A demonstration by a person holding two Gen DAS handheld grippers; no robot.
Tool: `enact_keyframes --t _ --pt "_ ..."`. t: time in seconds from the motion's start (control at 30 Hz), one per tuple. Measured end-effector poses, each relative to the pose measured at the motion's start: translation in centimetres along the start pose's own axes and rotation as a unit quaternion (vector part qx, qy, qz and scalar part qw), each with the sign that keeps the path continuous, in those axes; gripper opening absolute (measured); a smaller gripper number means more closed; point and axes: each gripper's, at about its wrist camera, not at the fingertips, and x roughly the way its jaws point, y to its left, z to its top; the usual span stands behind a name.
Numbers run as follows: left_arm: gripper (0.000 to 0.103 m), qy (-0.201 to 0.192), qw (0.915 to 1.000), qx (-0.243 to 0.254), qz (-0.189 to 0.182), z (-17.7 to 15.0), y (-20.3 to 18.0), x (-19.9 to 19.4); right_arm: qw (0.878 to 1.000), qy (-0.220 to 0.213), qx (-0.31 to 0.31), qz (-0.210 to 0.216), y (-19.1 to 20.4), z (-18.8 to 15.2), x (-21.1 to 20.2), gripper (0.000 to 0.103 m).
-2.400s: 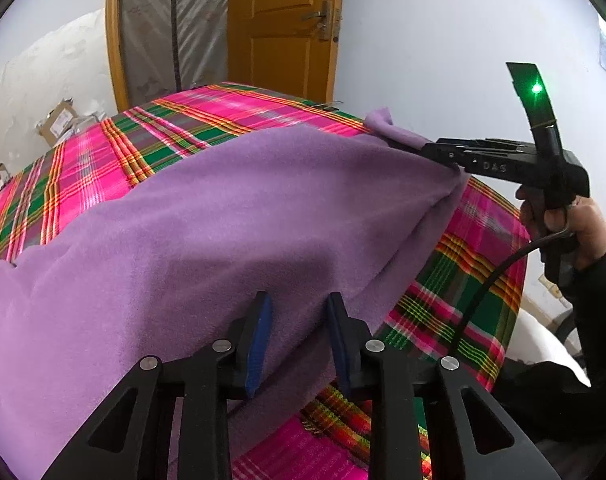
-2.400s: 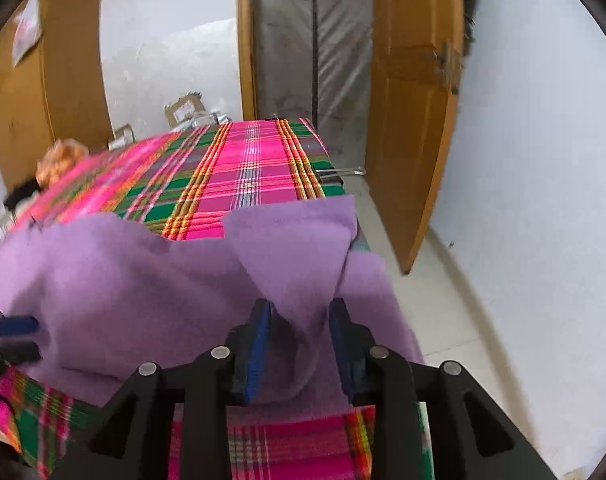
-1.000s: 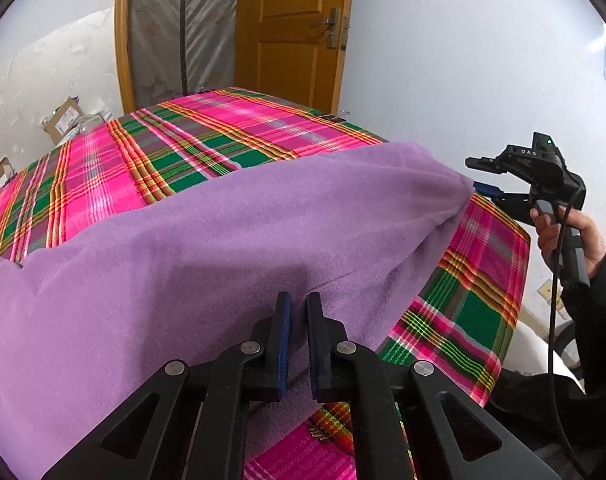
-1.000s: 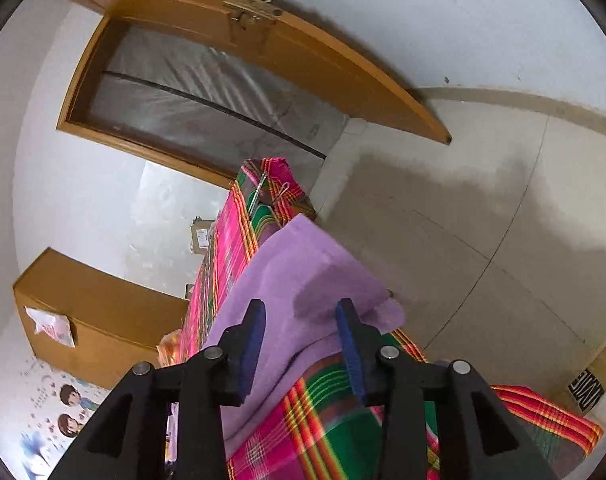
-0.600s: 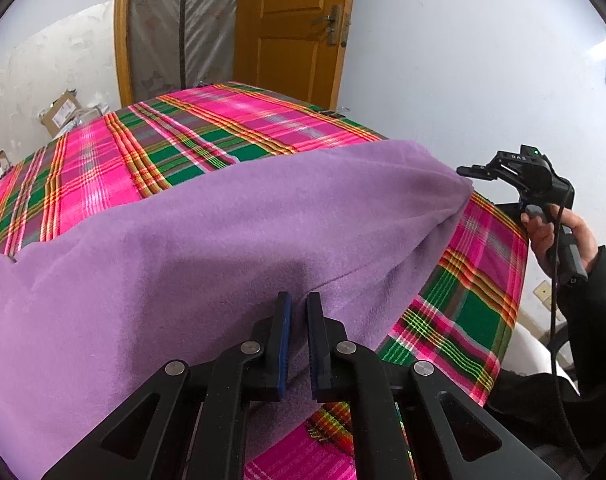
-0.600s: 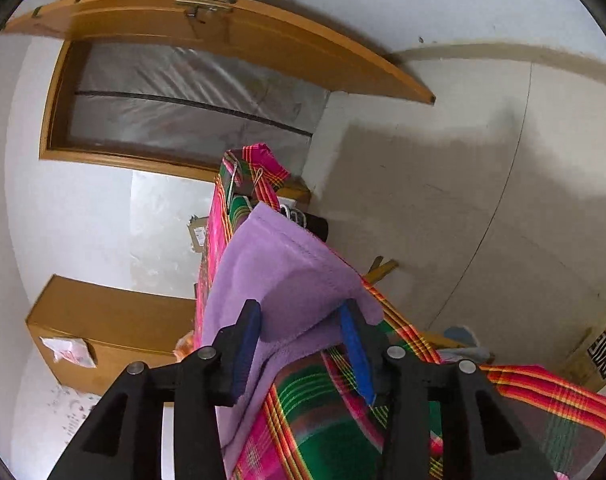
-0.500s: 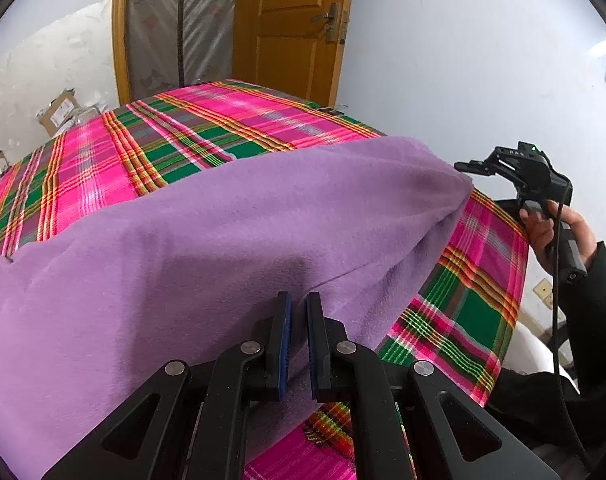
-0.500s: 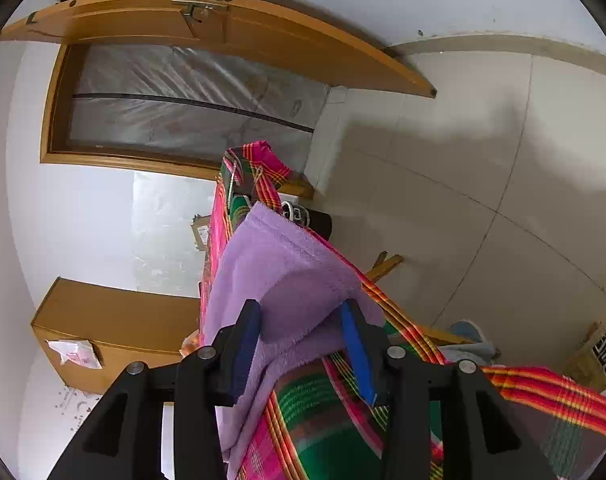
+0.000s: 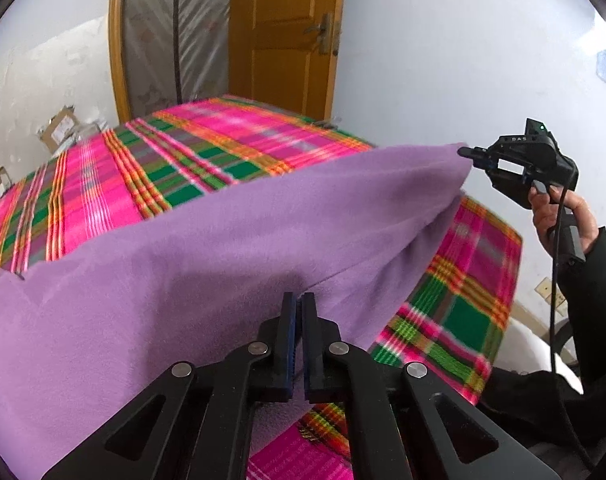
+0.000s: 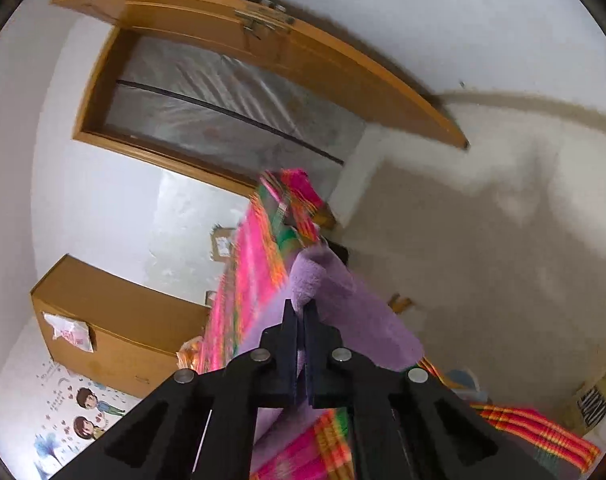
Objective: Fold clothes
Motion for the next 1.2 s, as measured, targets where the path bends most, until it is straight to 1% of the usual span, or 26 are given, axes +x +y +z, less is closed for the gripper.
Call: enact_keyframes --t 0.1,0.17,0.3,0.37,0.43,0.47,0.5,0.53,0.6,0.67,0.7,0.73,0.8,0.83,0.87,0.93,1.03,1.1,1.13,1.2 --pt "0.002 -0.008 0.9998 -0.004 -0.02 0.0 0.1 -0.9 1.0 -0.011 -0.008 -0.004 0.5 0.4 -0.9 0.003" --pt "0.002 -0.005 0.9994 -0.006 -0.034 -0.2 0.1 -0.9 1.0 -0.004 -0.001 -0.026 -0.3 0.2 -0.5 0.003" --pt "0.002 0.018 0.9984 -0.005 -0.053 -1.2 -0.1 -0.1 0.997 0.018 0.023 -0.073 -2.8 -0.4 0.9 0.003" --pt "0.002 0.029 0.9977 -0.006 -0.061 -1.7 -0.1 0.2 0.996 0.026 0.036 -0.081 -3.9 -0.6 1.4 0.003" --pt "0.002 0.035 0.9969 -0.006 -0.071 -2.0 0.0 0.4 0.995 0.021 0.038 -0.092 -4.0 -0.7 1.2 0.007" --pt "0.002 0.035 0.9965 -0.007 -0.076 -2.1 0.0 0.4 0.994 0.015 0.035 -0.102 -3.9 -0.6 1.0 0.011" --pt "0.002 0.034 0.996 -0.011 -0.082 -2.2 0.1 0.3 0.993 0.009 0.031 -0.111 -3.7 -0.5 0.8 0.012" --pt "0.002 0.032 0.9955 -0.015 -0.088 -2.2 0.3 0.1 0.993 0.002 0.025 -0.118 -3.3 -0.3 0.5 0.012" --pt "0.002 0.025 0.9948 -0.024 -0.095 -2.3 0.6 -0.1 0.994 -0.017 -0.006 -0.112 -1.7 -0.3 -0.4 0.012" --pt "0.002 0.014 0.9944 -0.033 -0.099 -2.2 1.0 -0.5 0.994 -0.031 -0.047 -0.092 0.1 -0.6 -0.9 0.014" --pt "0.002 0.006 0.9942 -0.039 -0.1 -2.0 1.3 -0.8 0.993 -0.037 -0.075 -0.081 1.4 -1.1 -1.1 0.017" --pt "0.002 0.0 0.9942 -0.045 -0.098 -1.9 1.6 -1.0 0.991 -0.044 -0.106 -0.07 2.7 -1.6 -1.2 0.018" --pt "0.002 -0.01 0.9941 -0.056 -0.093 -1.5 2.2 -1.5 0.983 -0.052 -0.168 -0.052 5.3 -2.8 -1.2 0.018" --pt "0.002 -0.015 0.994 -0.061 -0.09 -1.4 2.5 -1.8 0.979 -0.047 -0.192 -0.05 6.3 -3.5 -0.9 0.018" --pt "0.002 -0.019 0.994 -0.066 -0.084 -1.2 2.8 -2.0 0.975 -0.034 -0.214 -0.05 7.1 -4.1 -0.2 0.018" --pt "0.002 -0.028 0.9943 -0.077 -0.068 -0.9 3.4 -2.3 0.967 0.012 -0.249 -0.055 8.3 -5.7 1.9 0.018" --pt "0.002 -0.006 0.9951 -0.075 -0.064 -1.3 3.4 -1.4 0.945 0.085 -0.306 -0.074 9.2 -8.9 5.2 0.018" --pt "0.002 0.012 0.9952 -0.072 -0.064 -1.6 3.2 -0.7 0.925 0.127 -0.342 -0.103 8.8 -10.9 6.7 0.018" --pt "0.002 0.021 0.9952 -0.071 -0.064 -1.8 3.2 -0.3 0.918 0.131 -0.358 -0.11 8.8 -11.4 6.7 0.017" --pt "0.002 0.04 0.9948 -0.068 -0.064 -2.1 3.1 0.4 0.907 0.129 -0.383 -0.116 9.0 -11.7 6.0 0.014"
